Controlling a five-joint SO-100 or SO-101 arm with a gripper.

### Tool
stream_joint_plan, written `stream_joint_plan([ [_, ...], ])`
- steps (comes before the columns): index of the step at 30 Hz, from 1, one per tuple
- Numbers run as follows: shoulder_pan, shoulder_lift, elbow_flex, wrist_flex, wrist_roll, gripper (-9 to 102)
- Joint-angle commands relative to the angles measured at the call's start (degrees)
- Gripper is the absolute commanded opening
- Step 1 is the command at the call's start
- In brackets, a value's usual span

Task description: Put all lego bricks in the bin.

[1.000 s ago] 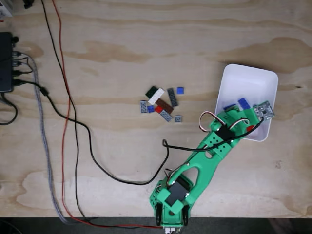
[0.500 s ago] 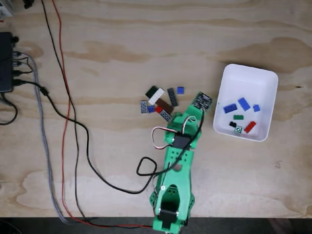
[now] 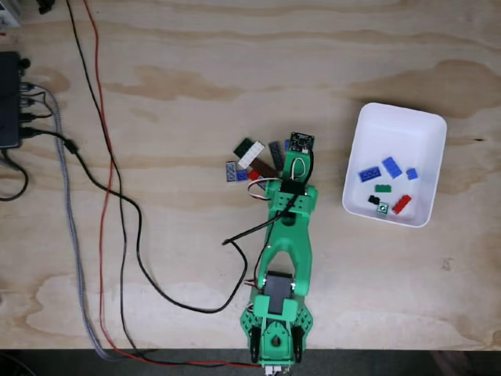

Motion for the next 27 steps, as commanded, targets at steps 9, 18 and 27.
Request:
stream_joint_plan([
  [9,-1.93,0.88,-3.08,-3.08,0.09,0],
  [18,5.01,40.61,-3.08,-0.35,24.96,0],
  [27,33.22,14.68,-13.97,-5.19,26.63,0],
])
